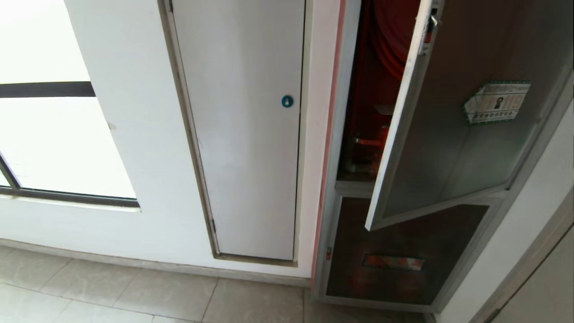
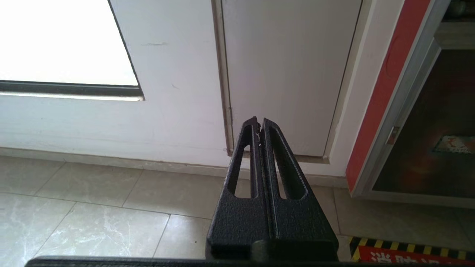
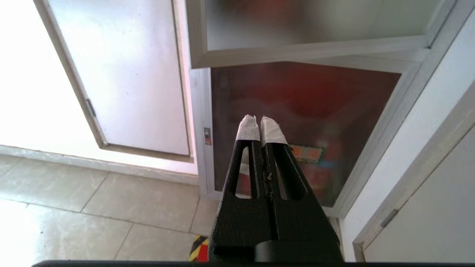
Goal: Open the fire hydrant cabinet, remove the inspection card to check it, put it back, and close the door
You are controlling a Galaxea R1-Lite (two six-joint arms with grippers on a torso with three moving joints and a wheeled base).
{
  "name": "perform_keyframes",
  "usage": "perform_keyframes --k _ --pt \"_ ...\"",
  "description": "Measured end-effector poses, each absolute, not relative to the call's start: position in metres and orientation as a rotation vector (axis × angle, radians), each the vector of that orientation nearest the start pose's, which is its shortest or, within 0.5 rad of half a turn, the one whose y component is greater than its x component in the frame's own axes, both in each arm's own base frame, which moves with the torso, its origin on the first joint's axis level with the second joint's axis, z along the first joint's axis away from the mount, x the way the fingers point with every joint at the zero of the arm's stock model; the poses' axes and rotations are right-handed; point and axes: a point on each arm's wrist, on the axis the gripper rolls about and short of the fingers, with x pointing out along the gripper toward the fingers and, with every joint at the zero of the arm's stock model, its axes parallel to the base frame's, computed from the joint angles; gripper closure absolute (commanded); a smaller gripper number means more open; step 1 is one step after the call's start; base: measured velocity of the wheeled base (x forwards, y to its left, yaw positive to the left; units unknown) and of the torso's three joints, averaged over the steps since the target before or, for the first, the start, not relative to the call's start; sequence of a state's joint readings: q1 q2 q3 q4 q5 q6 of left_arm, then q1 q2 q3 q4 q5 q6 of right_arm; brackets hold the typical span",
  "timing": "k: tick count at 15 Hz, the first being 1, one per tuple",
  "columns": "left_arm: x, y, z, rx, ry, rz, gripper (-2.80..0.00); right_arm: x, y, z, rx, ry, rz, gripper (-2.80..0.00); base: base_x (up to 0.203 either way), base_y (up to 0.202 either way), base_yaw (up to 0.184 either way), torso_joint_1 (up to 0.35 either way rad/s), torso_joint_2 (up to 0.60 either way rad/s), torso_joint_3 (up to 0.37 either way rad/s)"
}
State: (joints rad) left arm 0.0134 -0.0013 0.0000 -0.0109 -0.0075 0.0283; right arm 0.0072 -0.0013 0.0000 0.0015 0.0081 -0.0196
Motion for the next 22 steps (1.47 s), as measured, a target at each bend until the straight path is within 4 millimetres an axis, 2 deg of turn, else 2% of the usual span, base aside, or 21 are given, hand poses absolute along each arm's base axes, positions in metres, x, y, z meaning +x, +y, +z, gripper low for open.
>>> perform_keyframes --k 13,22 --pt "-0.0229 -0.0004 0.0767 0.009 -0.013 0.01 0.0 -0.0229 0.0 0.0753 -0.024 0.0 0.016 0.0 0.0 0.0 0.0 0.003 0.0 -0.001" --pt "-0.0229 -0.0004 0.0767 0.009 -0.013 0.01 0.0 -0.0229 -0.0004 0.0756 0.044 -0.003 -0.002 0.0 0.0 0.0 0.0 0.0 0.0 0.0"
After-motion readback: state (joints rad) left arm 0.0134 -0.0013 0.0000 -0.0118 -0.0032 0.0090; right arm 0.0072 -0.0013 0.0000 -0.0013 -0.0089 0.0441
